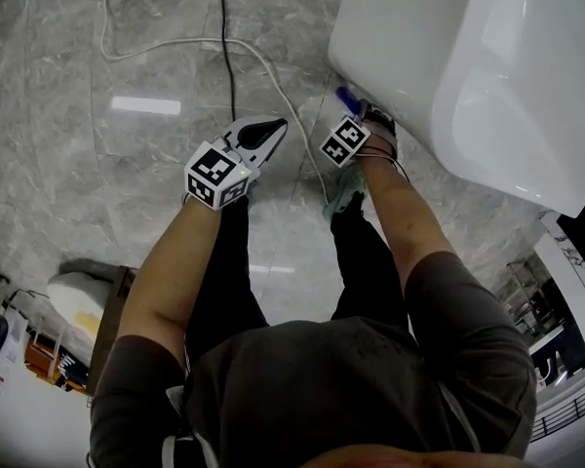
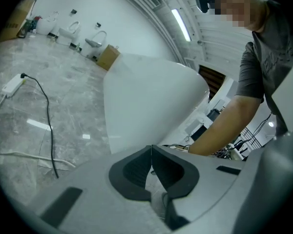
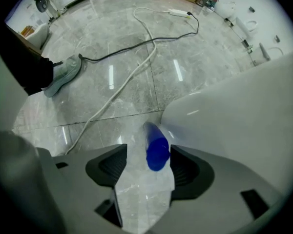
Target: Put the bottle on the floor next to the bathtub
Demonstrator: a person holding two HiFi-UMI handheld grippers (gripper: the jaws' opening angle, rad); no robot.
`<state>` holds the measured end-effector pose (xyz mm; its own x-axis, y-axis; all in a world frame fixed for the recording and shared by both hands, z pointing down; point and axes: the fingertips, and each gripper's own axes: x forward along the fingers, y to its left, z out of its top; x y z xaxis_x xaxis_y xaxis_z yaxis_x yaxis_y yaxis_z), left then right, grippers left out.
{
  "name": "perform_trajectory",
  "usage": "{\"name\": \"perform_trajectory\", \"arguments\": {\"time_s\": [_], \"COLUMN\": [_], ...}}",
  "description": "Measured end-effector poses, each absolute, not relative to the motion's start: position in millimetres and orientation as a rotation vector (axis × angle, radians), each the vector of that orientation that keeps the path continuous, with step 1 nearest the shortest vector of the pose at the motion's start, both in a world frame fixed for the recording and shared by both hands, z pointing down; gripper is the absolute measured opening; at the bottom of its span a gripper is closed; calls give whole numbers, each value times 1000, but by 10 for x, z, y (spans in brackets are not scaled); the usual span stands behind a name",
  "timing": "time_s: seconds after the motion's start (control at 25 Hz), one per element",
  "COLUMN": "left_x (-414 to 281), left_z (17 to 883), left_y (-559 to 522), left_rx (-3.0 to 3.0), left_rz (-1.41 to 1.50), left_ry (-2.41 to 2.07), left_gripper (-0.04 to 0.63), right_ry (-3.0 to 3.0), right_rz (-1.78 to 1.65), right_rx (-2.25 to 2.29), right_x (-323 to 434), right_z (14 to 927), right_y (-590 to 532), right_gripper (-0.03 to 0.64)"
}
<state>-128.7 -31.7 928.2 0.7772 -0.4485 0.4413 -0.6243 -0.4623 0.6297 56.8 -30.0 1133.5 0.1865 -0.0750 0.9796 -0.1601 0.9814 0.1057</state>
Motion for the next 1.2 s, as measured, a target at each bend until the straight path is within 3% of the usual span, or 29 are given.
{"name": "perform_trajectory", "arguments": {"time_s": [0.52,1.2], "left_x": [-899,-891], "left_z": [7281,4012], "left_y": [-314,-364], "left_rx": [2226,2419], "left_rz": [274,137], "left_ry": [-795,-864], "left_gripper": [8,8], "right_ry": [-1478,-1742], "right_rz": [154,159], "right_rx": [308,675], "right_x": [829,1143], "right_z": [8939,5055], "right_y": [96,-593], "right_gripper": [267,250]}}
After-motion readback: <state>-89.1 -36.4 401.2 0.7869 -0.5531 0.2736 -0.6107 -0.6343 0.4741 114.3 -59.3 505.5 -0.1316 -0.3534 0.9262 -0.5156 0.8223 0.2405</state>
